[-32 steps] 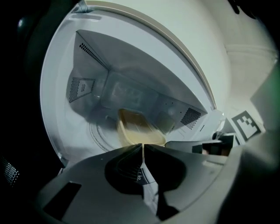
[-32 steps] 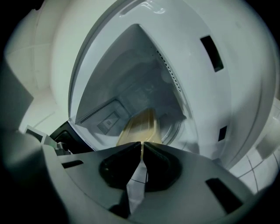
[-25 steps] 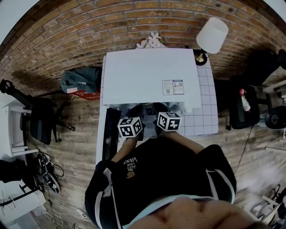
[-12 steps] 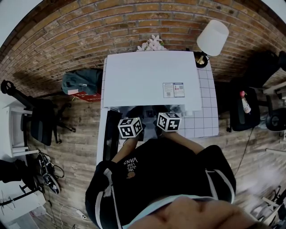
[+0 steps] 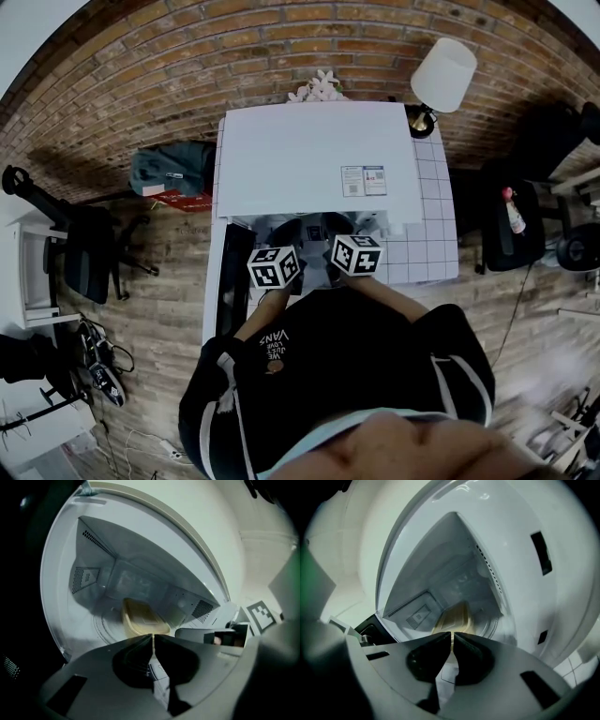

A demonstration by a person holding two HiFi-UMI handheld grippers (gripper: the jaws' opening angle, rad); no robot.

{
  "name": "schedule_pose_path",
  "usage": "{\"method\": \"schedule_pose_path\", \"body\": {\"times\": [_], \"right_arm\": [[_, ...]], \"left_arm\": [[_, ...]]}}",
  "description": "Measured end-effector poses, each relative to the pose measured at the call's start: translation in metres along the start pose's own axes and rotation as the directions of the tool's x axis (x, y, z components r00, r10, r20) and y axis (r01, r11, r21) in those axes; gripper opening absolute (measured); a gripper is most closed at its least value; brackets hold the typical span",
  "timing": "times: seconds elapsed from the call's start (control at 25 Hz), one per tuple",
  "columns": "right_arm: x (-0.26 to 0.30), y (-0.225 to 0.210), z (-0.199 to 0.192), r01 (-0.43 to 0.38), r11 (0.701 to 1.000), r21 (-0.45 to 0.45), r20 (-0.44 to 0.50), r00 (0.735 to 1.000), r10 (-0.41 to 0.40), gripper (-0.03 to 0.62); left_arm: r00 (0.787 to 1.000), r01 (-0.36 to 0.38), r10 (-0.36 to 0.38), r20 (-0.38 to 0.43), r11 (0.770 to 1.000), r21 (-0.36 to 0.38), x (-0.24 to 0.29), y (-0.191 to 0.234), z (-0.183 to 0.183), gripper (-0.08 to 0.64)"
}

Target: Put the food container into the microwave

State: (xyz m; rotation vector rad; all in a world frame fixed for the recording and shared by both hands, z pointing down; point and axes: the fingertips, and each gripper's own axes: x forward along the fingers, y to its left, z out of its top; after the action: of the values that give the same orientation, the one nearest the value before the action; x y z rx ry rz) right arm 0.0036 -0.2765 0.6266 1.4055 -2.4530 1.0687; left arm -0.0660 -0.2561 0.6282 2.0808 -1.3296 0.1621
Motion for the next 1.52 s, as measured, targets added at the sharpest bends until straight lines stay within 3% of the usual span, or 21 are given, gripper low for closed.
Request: {"method": "schedule_pose_path", "body": {"times": [0.56, 1.52], "right_arm": [[-0.037, 0.013, -0.008, 0.047, 0.999, -0.021, 0.054, 0.998, -0.046, 0.015], [-0.11, 0.05, -0.074, 0.141, 0.99, 0.006, 0.096, 0.985, -0.141, 0.015]], "left_arm": [[0.999, 0.047, -0.047, 0.021, 0.999, 0.011, -0.041, -0.018, -0.014, 0.023], [0.988, 0.152, -0.152, 0.002, 0.987, 0.05, -0.123, -0.039, -0.06, 0.02]]}}
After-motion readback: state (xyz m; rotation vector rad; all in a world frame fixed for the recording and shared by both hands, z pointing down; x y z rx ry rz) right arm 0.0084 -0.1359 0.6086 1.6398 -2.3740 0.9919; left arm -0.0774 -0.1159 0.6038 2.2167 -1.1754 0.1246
